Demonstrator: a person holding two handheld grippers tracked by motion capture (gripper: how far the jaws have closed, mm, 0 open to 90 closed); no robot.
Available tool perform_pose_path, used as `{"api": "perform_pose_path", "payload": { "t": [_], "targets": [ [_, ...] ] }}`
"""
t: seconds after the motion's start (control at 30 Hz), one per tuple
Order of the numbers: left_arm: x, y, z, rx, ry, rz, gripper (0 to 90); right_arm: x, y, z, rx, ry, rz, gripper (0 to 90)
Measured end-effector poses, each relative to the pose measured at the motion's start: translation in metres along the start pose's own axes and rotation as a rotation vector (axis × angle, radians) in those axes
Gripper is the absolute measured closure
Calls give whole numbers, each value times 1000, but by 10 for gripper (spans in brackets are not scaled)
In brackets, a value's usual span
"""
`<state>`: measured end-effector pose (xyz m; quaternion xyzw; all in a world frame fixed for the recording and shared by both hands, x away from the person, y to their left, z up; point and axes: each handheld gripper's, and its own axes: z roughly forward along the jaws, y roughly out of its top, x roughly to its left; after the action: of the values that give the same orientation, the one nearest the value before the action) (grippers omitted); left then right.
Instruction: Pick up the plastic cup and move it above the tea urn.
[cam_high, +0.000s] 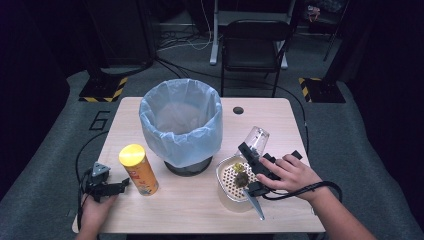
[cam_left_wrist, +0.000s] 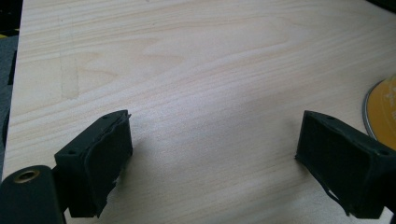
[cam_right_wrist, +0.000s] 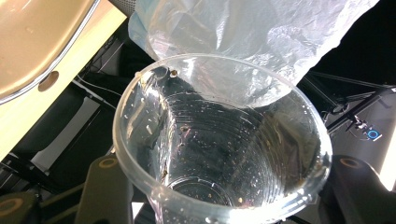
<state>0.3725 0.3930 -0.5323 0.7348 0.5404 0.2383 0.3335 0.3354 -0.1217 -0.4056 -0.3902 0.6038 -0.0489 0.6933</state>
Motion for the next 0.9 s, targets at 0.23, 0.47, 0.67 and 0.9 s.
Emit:
{"api": "perform_pose_path", "payload": {
  "t": [0.23, 0.47, 0.67, 0.9],
  "targets": [
    [0, 0, 0, 0, 0, 0, 104, -4, 0, 0, -12, 3, 30, 406],
    [0, 0, 0, -1, 0, 0, 104, -11, -5, 0, -43, 114, 141, 402],
    [0, 0, 0, 0, 0, 0, 104, -23, -13, 2, -70, 122, 256, 403],
    [0, 0, 0, 0, 0, 0, 104, -36, -22, 2, -88, 177, 416, 404]
  ]
}}
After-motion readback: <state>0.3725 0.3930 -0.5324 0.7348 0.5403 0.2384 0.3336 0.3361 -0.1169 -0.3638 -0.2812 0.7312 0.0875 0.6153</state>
